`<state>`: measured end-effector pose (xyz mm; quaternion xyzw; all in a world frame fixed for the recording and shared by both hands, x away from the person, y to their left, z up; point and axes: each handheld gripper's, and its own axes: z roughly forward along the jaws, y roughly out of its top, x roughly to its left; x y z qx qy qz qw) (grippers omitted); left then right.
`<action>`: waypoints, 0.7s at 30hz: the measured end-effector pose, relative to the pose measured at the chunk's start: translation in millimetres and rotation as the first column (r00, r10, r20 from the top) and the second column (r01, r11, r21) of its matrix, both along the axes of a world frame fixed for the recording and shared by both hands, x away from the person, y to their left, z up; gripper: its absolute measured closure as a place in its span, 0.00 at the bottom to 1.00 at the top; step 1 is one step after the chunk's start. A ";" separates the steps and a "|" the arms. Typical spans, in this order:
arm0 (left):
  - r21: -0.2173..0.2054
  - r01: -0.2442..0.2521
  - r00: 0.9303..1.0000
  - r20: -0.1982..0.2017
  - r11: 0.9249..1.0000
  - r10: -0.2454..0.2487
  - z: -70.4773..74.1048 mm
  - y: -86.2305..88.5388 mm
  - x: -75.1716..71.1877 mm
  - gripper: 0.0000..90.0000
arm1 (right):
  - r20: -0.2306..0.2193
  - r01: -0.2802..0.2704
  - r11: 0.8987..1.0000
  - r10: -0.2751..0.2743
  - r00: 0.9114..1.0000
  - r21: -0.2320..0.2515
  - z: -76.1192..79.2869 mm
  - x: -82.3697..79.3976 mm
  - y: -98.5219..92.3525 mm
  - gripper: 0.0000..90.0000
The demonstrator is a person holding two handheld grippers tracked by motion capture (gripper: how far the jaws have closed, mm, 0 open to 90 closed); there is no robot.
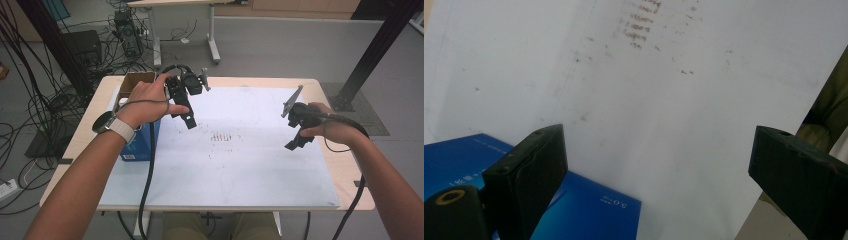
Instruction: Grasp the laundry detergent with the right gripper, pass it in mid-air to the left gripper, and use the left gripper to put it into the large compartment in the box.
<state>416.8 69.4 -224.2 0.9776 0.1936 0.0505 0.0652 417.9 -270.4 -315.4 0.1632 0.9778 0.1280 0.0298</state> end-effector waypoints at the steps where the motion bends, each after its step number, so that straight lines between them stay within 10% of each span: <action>1: -0.002 -0.002 1.000 0.001 1.000 0.002 -0.9 -0.5 -0.3 0.10 | 0.000 0.000 1.000 0.000 1.000 0.000 0.1 0.0 0.1 0.10; 21: 0.000 -0.002 1.000 0.014 1.000 0.002 -10.0 -3.6 -3.0 0.10 | -0.003 -0.005 1.000 0.005 1.000 0.003 0.5 0.9 1.7 0.10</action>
